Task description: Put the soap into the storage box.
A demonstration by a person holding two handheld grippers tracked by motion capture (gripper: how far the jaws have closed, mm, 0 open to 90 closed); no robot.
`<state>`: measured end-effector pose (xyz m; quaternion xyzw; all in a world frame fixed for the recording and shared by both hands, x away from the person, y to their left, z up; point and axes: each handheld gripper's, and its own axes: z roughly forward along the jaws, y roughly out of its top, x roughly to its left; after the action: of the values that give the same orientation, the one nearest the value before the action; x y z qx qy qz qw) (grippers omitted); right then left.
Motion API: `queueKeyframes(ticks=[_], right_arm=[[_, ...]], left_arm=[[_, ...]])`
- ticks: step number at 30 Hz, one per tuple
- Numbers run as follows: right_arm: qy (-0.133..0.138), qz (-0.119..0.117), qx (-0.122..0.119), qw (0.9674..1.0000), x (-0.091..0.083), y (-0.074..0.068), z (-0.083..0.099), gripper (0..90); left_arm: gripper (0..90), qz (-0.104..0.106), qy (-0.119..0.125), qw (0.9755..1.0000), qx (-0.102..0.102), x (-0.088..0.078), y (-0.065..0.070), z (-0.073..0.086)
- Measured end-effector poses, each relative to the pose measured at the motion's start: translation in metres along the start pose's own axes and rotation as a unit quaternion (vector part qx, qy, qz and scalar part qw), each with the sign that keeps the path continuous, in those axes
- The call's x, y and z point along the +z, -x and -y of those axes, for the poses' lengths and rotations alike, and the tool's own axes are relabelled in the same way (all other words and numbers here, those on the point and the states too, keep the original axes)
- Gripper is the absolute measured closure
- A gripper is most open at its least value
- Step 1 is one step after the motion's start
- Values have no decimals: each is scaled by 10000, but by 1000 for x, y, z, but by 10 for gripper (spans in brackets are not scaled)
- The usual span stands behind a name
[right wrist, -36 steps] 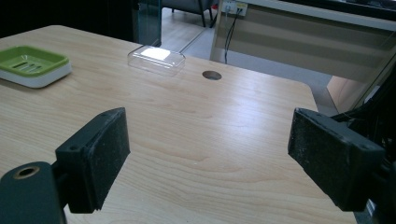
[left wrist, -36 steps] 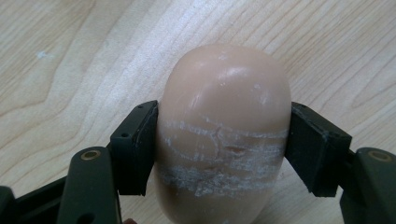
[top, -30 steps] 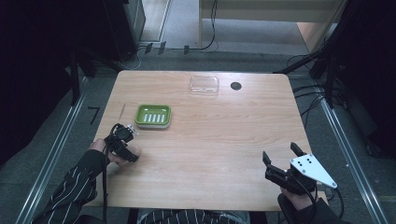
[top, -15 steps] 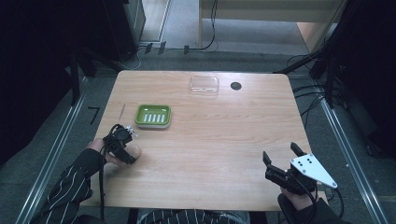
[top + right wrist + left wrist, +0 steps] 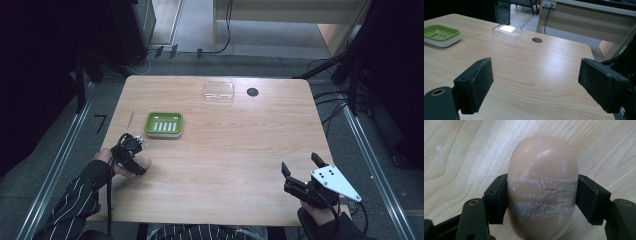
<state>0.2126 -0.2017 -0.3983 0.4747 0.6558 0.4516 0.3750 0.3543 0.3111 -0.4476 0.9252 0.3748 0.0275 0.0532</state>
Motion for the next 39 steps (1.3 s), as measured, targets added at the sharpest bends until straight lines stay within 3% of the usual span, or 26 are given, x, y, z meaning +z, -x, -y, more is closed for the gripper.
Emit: queueKeyframes(ticks=[16,27,39], right_arm=[[0,-5,-6,10000,0,0,0,134],[-6,-6,1,10000,0,0,0,134],[-25,-17,-1,10000,1,0,0,134]], left_arm=[[332,-12,186,9998,26,-14,1,-6],[332,-89,96,9996,243,-17,2,-16],[332,-97,268,9988,387,-25,3,-28]])
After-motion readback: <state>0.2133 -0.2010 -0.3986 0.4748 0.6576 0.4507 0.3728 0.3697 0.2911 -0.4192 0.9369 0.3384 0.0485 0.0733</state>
